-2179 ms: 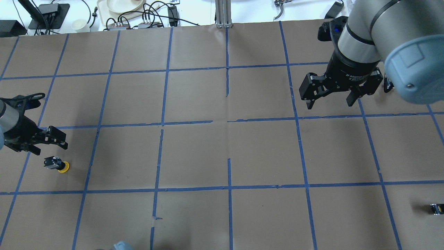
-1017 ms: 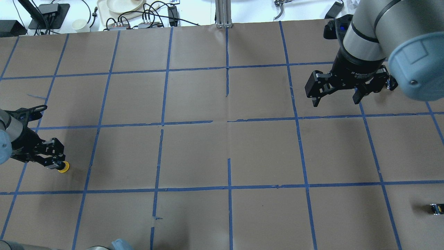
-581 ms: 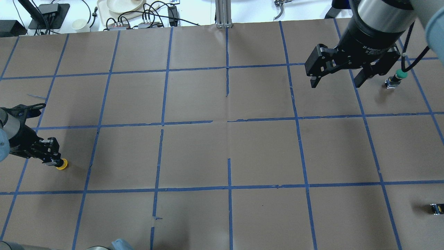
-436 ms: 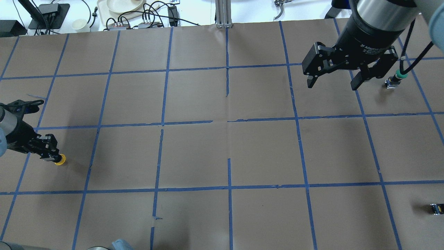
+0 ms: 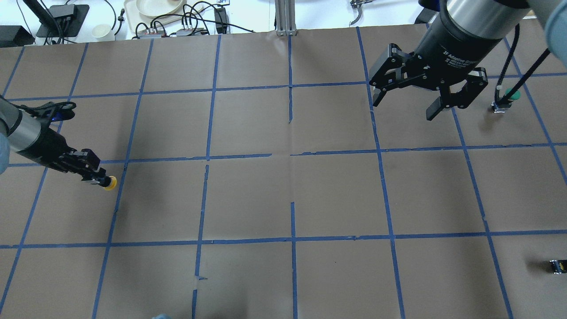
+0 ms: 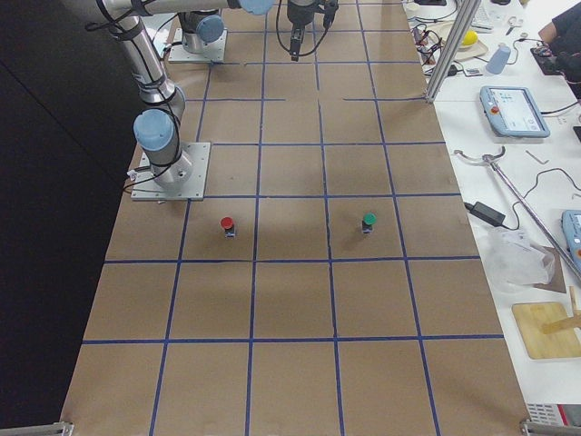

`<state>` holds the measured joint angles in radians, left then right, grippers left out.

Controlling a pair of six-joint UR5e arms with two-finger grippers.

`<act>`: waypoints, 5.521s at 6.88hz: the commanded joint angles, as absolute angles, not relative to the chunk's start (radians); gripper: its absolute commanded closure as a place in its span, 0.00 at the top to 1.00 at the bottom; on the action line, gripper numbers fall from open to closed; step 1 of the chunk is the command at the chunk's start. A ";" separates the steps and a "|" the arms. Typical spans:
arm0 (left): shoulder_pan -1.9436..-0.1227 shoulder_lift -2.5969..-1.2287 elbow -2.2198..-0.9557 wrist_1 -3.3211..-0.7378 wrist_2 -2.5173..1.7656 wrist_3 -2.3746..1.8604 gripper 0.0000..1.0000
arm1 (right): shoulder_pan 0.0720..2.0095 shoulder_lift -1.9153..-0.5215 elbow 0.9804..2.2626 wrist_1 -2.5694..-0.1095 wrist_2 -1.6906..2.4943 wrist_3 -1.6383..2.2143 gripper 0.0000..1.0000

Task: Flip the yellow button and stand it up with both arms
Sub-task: 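Raise the yellow button with the left gripper while the right gripper approaches, then close the right gripper on the yellow cap held by the left gripper, then open the left gripper and pull it back while the right gripper holds the button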

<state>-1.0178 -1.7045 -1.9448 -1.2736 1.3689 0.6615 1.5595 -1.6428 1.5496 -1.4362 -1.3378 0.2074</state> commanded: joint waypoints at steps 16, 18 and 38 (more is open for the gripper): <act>-1.445 -1.482 -1.936 -1.647 -0.058 0.232 0.18 | 1.469 -1.591 1.601 -1.427 -0.414 0.945 1.00; -1.445 -1.483 -1.936 -1.646 -0.058 0.233 0.18 | 1.491 -1.592 1.634 -1.430 -0.411 0.945 1.00; -1.447 -1.488 -1.928 -1.376 0.309 -0.144 1.00 | 1.331 -1.617 1.614 -1.468 -0.839 0.738 0.19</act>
